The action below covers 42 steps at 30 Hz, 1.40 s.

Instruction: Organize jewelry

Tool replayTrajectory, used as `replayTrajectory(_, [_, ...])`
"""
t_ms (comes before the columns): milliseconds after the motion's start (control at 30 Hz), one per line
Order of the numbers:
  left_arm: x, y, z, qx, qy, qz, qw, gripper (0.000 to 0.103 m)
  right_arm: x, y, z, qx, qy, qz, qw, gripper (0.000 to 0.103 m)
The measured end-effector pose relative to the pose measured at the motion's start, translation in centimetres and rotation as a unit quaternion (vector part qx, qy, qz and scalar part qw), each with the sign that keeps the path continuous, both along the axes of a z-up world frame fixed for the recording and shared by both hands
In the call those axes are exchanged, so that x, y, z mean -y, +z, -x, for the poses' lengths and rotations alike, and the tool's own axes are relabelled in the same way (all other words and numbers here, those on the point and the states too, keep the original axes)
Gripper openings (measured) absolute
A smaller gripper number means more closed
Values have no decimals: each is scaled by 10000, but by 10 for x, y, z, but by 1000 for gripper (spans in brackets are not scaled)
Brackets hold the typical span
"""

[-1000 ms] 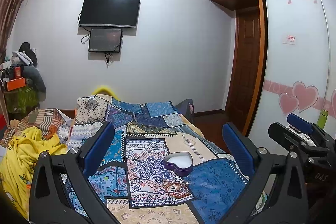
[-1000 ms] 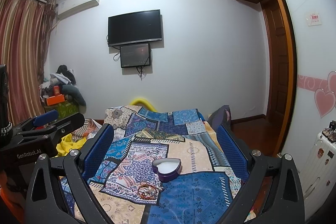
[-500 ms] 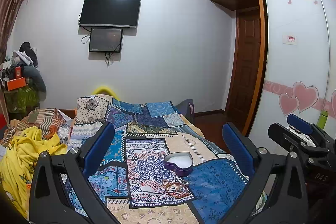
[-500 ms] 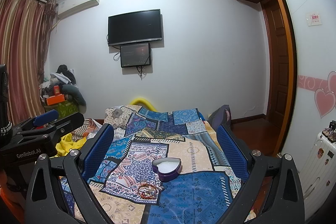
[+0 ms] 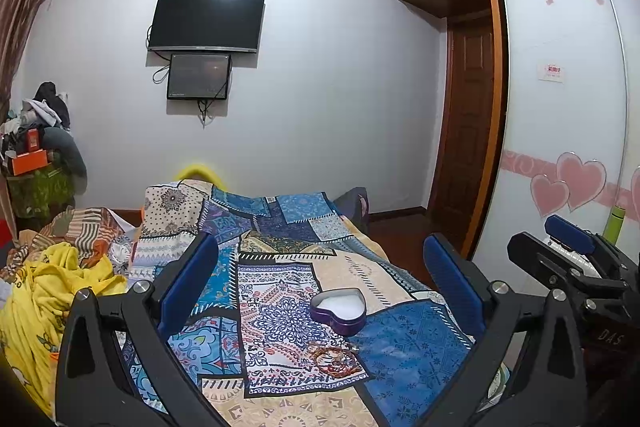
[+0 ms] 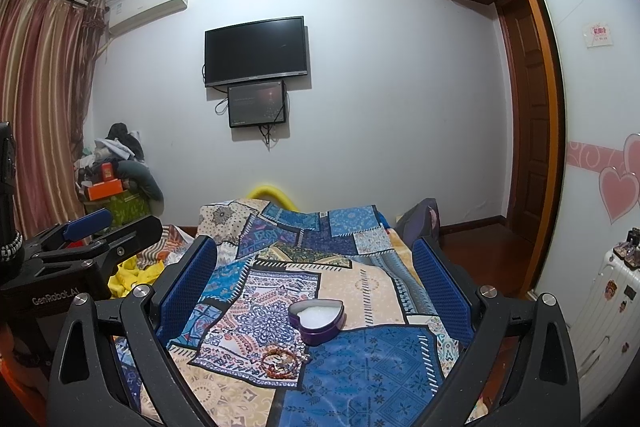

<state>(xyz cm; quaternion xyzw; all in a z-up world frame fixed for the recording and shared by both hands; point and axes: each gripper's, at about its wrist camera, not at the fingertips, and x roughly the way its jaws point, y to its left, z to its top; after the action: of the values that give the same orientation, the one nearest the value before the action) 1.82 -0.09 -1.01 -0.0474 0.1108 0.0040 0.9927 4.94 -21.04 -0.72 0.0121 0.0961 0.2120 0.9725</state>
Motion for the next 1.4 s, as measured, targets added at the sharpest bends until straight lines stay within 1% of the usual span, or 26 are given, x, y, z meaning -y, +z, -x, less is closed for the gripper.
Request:
replayTrajectory(333, [-1, -4, -10, -106, -3, 8, 9999, 103, 3, -5, -9, -128, -34, 1, 9999, 97])
replayTrajectory(500, [-5, -14, -23, -234, -6, 37, 9997, 103, 2, -15, -22, -318, -114, 51, 9994, 97])
replayTrajectory(600, [-12, -26, -35, -343, -1, 81, 9994, 103, 4, -25, -34, -514, -196, 91, 9984, 97])
replayTrajectory(700, [-18, -39, -48, -536, 97, 15, 9985, 103, 5, -36, -46, -717, -274, 169, 9969, 97])
replayTrajectory(833, [-28, -66, -73, -978, 245, -45, 9949, 103, 2, -67, -68, -1268, -256, 359, 9910, 97])
replayTrajectory(967, [-41, -102, -100, -1594, 285, 30, 9868, 101, -7, -92, -83, -1692, -182, 593, 9836, 97])
replayTrajectory(1067, [-46, -127, -117, -2034, 252, 45, 9788, 94, -13, -108, -93, -1921, -141, 809, 9779, 97])
replayTrajectory(1100, [-48, -133, -121, -2154, 227, 67, 9762, 90, -15, -114, -96, -1999, -97, 863, 9760, 96])
replayTrajectory(1200, [-52, -155, -135, -2594, 117, 185, 9655, 84, -19, -126, -103, -2167, 16, 956, 9715, 90])
replayTrajectory(1333, [-51, -172, -146, -2968, 7, 224, 9547, 74, -25, -142, -112, -2449, 310, 1123, 9625, 74])
replayTrajectory(1367, [-50, -174, -147, -3025, -19, 209, 9529, 73, -27, -146, -115, -2520, 385, 1154, 9601, 69])
replayTrajectory(1400, [-49, -176, -149, -3083, -59, 195, 9511, 72, -29, -150, -118, -2580, 451, 1184, 9578, 66])
